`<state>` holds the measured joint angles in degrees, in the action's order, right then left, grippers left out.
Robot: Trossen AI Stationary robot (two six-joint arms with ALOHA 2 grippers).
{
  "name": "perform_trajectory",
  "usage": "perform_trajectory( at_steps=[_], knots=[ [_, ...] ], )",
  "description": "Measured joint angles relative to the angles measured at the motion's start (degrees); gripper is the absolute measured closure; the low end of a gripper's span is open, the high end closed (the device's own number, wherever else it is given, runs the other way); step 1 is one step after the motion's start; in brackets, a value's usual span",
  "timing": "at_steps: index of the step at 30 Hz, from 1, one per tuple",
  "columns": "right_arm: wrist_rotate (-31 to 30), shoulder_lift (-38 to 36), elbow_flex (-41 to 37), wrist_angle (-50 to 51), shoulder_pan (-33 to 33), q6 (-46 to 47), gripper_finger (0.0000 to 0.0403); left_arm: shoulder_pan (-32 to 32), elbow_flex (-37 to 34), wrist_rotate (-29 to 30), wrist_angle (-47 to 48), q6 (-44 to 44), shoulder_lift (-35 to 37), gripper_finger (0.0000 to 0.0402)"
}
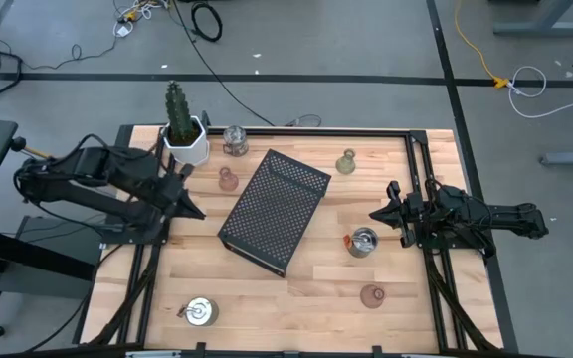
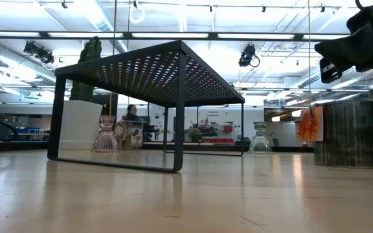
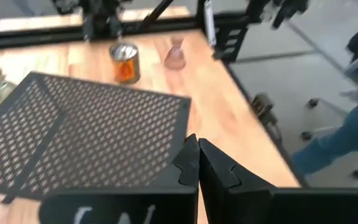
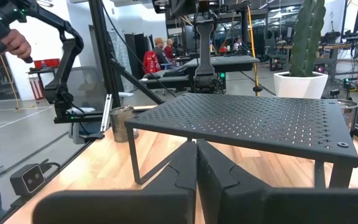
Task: Pick & Place candle stick holders
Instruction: Put the bottom left silver scented candle on the shelf
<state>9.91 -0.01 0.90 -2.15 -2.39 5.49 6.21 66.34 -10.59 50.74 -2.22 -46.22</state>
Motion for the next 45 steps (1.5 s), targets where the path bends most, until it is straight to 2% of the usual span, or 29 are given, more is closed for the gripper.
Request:
perform_trajectory(
  at_steps=[16, 31, 45],
  knots=[
    [0.00, 0.00, 0.01, 0.00, -0.01, 0.01, 0.0391, 7.59, 0.09, 0.48, 0.66, 0.04, -6.38, 0.0399],
    [0.00, 0.00, 0.01, 0.00, -0.01, 0.01, 0.0391, 22.94, 0.09, 0.29, 0.62, 4.77, -12.34, 0.0399],
    [0.00, 0.00, -0.01, 0.00, 0.00, 0.00, 0.0391, 36.86, 0.09, 0.35, -0.31, 7.90, -13.83, 0.0399]
  ],
)
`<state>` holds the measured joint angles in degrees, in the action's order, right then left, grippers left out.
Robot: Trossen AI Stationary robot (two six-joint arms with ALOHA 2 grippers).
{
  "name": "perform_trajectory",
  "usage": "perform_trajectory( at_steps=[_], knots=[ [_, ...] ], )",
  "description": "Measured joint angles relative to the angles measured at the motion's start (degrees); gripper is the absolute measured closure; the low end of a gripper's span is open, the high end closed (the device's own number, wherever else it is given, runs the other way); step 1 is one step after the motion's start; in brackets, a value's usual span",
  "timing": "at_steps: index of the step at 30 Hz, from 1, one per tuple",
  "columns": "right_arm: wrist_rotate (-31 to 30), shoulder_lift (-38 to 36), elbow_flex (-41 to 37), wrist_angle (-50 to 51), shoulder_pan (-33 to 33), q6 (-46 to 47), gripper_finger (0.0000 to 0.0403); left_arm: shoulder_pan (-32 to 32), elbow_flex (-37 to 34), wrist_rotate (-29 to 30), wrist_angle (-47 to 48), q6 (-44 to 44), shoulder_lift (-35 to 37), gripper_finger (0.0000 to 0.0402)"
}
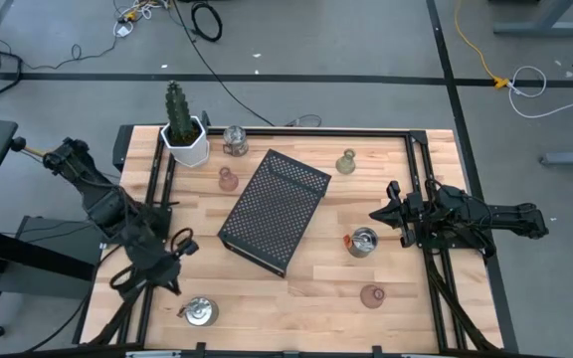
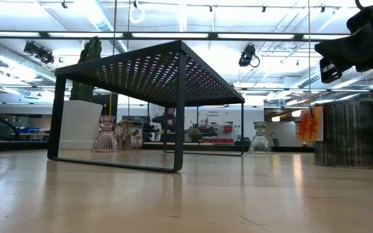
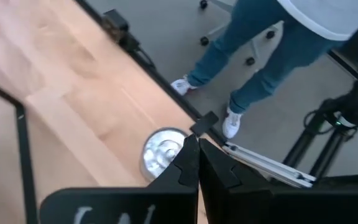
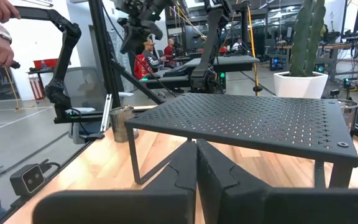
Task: Pick & Place candle stick holders
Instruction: Put the bottom left silver scented candle on the shelf
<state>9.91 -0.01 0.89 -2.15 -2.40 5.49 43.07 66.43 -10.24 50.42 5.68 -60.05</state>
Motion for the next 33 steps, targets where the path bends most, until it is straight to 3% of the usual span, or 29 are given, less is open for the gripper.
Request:
perform_trajectory(
  at_steps=[8, 18, 26, 33],
  knots=[
    [0.00, 0.00, 0.02, 0.00, 0.00, 0.01, 0.0391, 4.84, 0.00, -0.10, -4.89, -0.30, 0.00, 0.0379],
    [0.00, 0.00, 0.02, 0.00, -0.02, 0.01, 0.0391, 5.42, -0.01, -0.09, -7.65, -1.82, -3.25, 0.0365],
    [0.00, 0.00, 0.01, 0.00, -0.02, 0.01, 0.0391, 5.42, 2.70, -1.36, 1.28, -2.39, -8.17, 0.0290],
    [0.00, 0.00, 0.00, 0.00, -0.01, 0.01, 0.0391, 5.40, 6.79, 1.99, 5.56, -4.01, -11.26, 0.0209]
  ],
)
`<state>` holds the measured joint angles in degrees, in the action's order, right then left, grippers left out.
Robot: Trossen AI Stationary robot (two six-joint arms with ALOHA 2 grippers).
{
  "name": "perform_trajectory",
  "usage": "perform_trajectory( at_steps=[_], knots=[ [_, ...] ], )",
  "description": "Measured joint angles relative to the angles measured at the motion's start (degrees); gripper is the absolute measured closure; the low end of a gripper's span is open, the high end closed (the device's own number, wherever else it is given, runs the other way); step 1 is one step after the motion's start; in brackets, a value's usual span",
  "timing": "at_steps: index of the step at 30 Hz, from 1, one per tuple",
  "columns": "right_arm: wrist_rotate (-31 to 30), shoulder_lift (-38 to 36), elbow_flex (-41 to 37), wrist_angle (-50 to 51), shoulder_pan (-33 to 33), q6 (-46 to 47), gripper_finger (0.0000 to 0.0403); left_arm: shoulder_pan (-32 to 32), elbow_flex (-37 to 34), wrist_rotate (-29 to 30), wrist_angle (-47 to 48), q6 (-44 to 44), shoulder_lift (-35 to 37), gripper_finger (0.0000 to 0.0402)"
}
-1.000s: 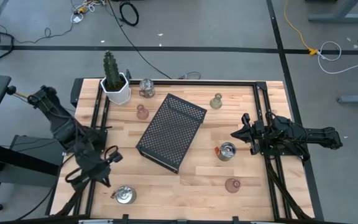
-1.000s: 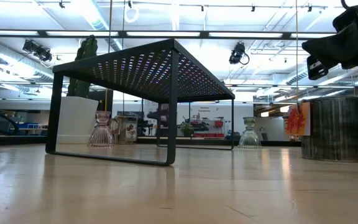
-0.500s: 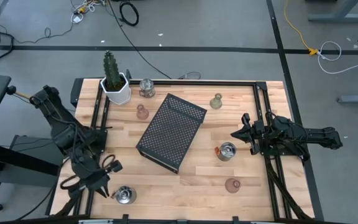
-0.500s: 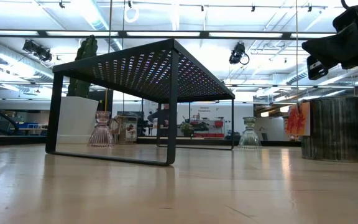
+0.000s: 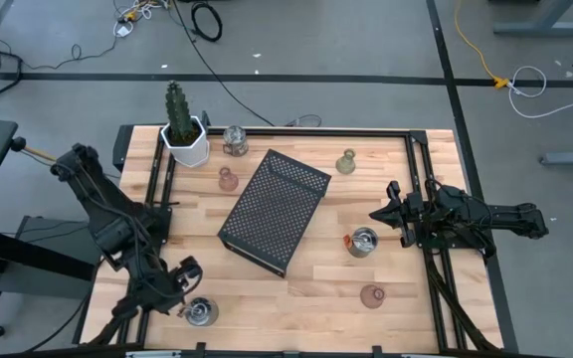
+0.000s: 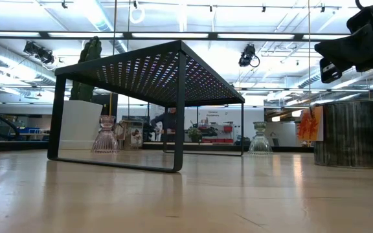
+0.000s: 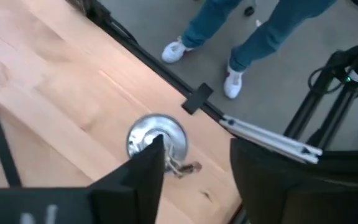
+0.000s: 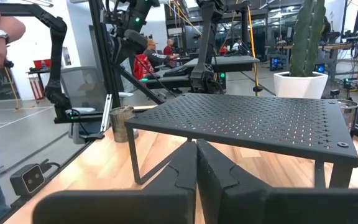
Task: Pick & Place candle stick holders
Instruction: Put the bottom left silver scented candle on the shelf
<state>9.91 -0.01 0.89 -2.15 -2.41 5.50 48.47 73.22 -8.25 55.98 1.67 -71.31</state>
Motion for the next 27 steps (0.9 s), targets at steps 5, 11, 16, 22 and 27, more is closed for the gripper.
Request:
perform_trajectory(
  at_steps=[5, 11, 16, 22, 27],
  knots=[
    [0.00, 0.00, 0.00, 0.00, 0.00, 0.00, 0.0391, 0.02, 0.25, 3.12, 0.21, -0.08, -0.06, 0.0162],
    [0.00, 0.00, 0.00, 0.00, 0.01, 0.00, 0.0391, 0.04, 0.25, 4.50, 0.22, -1.07, -0.04, 0.0114],
    [0.00, 0.00, 0.02, 0.00, 0.01, 0.00, 0.0391, 0.04, 0.25, 6.45, 0.31, -1.04, -0.04, 0.0081],
    [0.00, 0.00, 0.02, 0.00, 0.01, -0.01, 0.0391, 0.02, 0.27, 10.00, 0.49, -2.36, -2.06, 0.0044],
    [0.00, 0.00, 0.02, 0.00, 0.01, 0.00, 0.0391, 0.02, 0.27, 10.05, 0.53, -2.40, -4.81, 0.0011]
  ],
)
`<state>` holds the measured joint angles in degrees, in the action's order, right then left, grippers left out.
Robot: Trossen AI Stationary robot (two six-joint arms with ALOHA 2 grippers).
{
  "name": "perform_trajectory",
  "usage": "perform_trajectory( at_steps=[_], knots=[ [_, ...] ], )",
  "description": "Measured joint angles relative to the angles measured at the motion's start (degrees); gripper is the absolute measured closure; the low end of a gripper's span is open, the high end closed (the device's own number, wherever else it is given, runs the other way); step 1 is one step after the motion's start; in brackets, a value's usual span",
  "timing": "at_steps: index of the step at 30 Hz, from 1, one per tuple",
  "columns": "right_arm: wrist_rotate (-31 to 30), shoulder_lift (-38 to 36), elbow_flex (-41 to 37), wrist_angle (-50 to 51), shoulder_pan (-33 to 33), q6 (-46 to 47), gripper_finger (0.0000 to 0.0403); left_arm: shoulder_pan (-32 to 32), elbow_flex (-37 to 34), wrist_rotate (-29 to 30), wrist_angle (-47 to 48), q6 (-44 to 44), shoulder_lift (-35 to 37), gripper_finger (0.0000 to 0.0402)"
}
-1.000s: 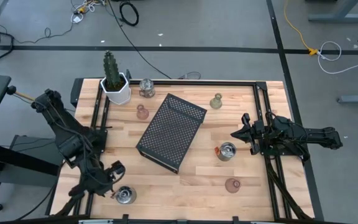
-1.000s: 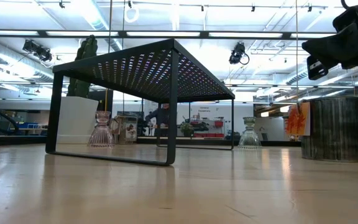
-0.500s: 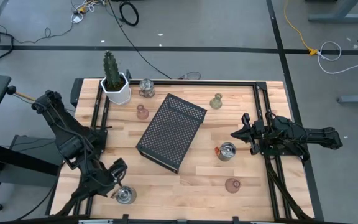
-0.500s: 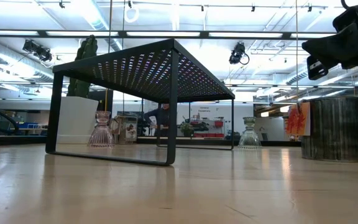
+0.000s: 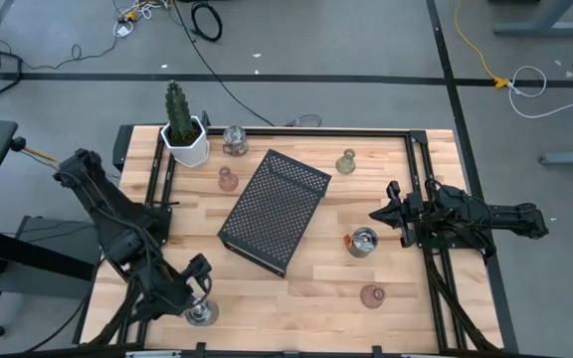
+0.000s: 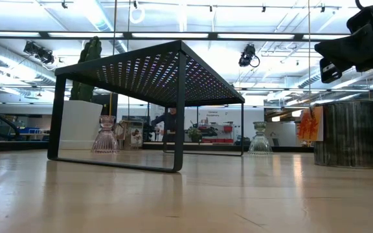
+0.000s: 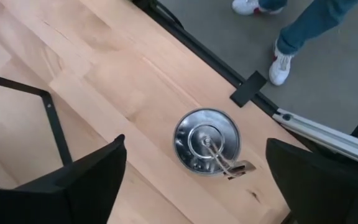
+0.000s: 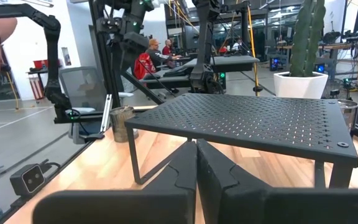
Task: Pick & Place candle stick holders
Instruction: Put the bottom left silver scented candle on the shelf
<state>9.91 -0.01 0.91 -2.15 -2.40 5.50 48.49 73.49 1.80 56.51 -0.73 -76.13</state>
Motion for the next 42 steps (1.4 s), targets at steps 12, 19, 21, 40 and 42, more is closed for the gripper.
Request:
perform_trajectory(
  at_steps=[12, 19, 21, 40, 42],
  knots=[
    [0.00, 0.00, -0.01, 0.00, -0.01, 0.00, 0.0391, 0.00, 0.00, 2.88, 1.48, -3.45, -4.91, 0.0002],
    [0.00, 0.00, -0.02, 0.00, -0.02, 0.00, 0.0391, 0.08, 0.00, 2.92, 1.47, -3.18, -4.97, 0.0002],
    [0.00, 0.00, 0.00, 0.00, -0.01, 0.00, 0.0391, 0.50, 0.00, 3.05, 1.47, -2.67, -4.97, 0.0002],
    [0.00, 0.00, 0.00, 0.00, 0.00, 0.00, 0.0391, 6.36, -0.02, 2.91, 0.98, 1.71, -10.17, 0.0002],
    [0.00, 0.00, -0.01, 0.00, 0.00, -0.01, 0.0391, 6.32, -0.02, 2.95, 0.92, 3.02, -10.54, 0.0002]
  ],
)
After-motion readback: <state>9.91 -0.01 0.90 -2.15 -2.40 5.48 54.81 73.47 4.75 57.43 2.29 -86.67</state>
